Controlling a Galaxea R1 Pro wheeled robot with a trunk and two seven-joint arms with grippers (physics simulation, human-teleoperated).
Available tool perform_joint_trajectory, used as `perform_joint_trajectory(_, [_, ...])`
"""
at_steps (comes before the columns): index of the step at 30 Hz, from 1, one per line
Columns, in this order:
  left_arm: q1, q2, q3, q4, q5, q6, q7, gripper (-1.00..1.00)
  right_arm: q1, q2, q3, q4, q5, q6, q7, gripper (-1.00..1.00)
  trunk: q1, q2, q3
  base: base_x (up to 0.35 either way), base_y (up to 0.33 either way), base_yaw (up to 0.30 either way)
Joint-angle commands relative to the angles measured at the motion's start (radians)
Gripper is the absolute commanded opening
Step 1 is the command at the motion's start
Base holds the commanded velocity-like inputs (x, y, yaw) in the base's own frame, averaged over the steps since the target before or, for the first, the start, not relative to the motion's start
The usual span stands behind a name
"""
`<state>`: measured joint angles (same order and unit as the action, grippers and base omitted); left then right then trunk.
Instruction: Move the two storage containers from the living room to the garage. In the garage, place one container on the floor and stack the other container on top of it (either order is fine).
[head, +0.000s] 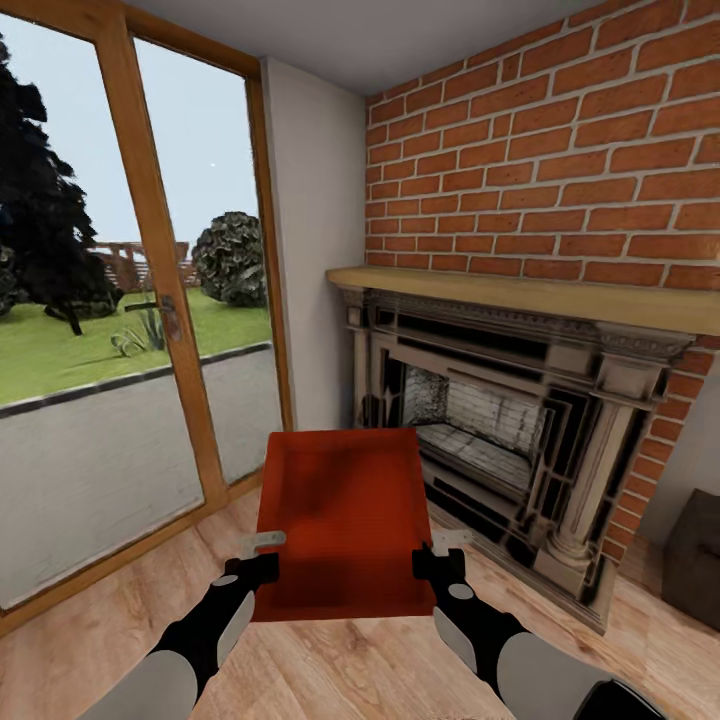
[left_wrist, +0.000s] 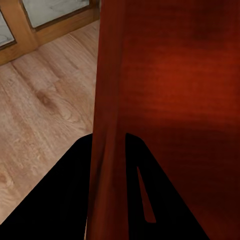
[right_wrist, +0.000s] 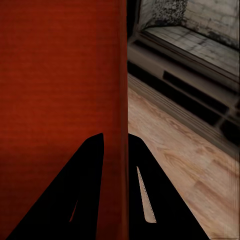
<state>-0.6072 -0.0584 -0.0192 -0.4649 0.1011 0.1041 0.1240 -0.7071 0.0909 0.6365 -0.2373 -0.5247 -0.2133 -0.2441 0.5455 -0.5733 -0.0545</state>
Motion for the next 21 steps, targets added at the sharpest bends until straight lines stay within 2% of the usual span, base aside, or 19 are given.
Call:
perform_joint_trajectory(1, [0.000, 0.068, 0.016, -0.006, -0.008, -0.020, 0.042, -1.00, -0.002, 0.000, -0.035, 0.044, -0.021, -0.009, -0.044, -1.00, 0.000, -0.002, -0.002, 0.000, 0.000, -0.284])
perform_joint_trajectory(10, [0.000, 0.068, 0.016, -0.006, -0.008, -0.020, 0.042, -1.00, -0.002, 0.000, -0.035, 0.044, -0.023, -0.009, -0.044, -1.00, 0.000, -0.002, 0.002, 0.000, 0.000, -0.287])
perform_joint_trajectory(21, [0.000, 0.068, 0.016, -0.006, -0.008, -0.020, 0.042, -1.00, -0.002, -0.002, -0.035, 0.044, -0.047, -0.009, -0.043, -1.00, 0.000, -0.002, 0.006, 0.000, 0.000, -0.287])
